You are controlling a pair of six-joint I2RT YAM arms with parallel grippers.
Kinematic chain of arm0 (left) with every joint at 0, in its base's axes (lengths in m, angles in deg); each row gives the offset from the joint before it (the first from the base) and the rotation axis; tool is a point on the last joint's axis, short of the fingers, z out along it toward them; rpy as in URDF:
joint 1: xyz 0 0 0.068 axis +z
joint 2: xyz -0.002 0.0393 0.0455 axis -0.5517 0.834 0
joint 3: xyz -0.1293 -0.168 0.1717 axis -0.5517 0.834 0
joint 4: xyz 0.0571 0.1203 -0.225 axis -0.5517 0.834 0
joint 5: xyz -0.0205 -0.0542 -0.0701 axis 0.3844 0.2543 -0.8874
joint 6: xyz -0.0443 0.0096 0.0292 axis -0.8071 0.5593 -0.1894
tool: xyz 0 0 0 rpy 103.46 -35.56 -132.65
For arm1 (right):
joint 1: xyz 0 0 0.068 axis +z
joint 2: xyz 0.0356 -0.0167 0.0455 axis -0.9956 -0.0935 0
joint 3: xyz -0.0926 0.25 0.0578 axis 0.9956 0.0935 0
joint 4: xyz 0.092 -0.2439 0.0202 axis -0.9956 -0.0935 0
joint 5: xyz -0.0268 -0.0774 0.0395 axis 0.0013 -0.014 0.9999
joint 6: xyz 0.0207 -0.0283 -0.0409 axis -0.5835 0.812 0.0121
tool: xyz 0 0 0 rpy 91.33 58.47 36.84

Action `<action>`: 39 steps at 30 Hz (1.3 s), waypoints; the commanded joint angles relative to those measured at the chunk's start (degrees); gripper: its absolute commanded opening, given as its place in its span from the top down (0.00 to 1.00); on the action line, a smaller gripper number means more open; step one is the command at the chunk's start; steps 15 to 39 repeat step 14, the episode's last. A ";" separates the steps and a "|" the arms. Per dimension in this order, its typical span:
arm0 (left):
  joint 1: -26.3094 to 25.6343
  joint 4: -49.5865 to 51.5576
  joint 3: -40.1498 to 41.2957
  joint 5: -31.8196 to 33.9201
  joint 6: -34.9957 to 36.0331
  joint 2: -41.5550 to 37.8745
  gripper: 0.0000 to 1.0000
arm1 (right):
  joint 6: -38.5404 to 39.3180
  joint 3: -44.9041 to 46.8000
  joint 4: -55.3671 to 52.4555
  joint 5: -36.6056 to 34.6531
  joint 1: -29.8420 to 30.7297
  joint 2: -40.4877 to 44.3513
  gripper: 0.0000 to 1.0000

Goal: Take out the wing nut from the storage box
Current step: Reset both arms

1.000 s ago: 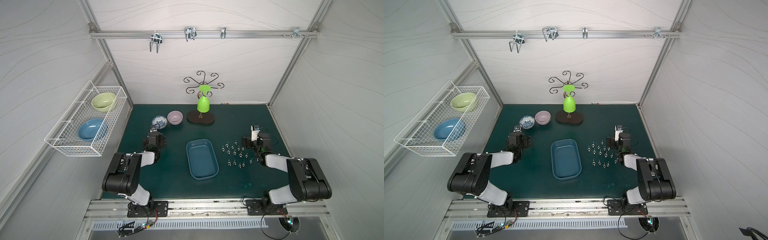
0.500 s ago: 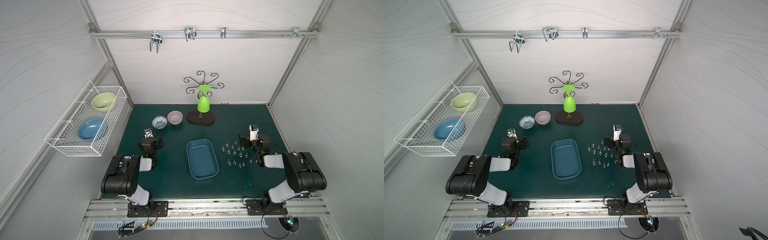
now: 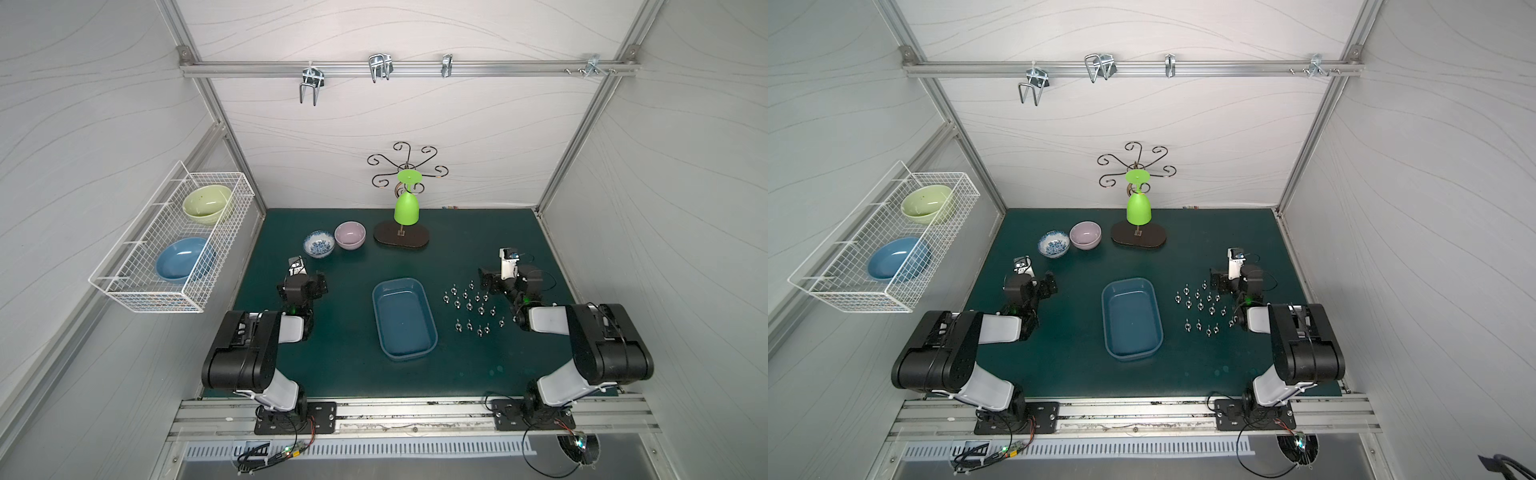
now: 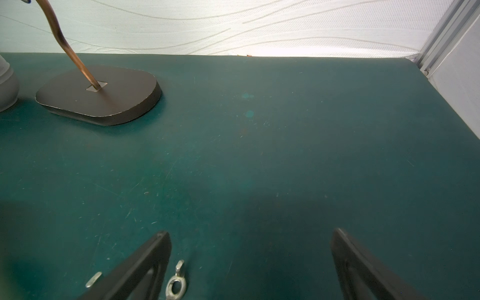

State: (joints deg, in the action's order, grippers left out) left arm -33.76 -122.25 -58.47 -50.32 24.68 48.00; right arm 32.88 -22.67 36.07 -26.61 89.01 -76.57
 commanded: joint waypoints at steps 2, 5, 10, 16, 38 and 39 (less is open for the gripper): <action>-0.35 -2.72 -1.24 0.28 0.36 0.36 0.00 | -0.32 -0.11 -0.85 0.48 -0.23 -0.66 0.01; -0.39 -2.67 -1.35 0.31 0.38 0.32 0.00 | -0.34 -0.11 -0.86 0.56 -0.25 -0.69 0.01; -0.42 -2.02 -1.78 0.18 0.40 0.65 0.00 | -0.43 -0.11 -0.85 0.50 -0.26 -0.75 0.01; -0.34 -2.65 -1.32 0.22 0.36 0.33 0.00 | -0.31 -0.11 -0.92 0.58 -0.28 -0.71 0.01; -0.34 -2.65 -1.32 0.22 0.36 0.33 0.00 | -0.31 -0.11 -0.92 0.58 -0.28 -0.71 0.01; -0.34 -2.65 -1.32 0.22 0.36 0.33 0.00 | -0.31 -0.11 -0.92 0.58 -0.28 -0.71 0.01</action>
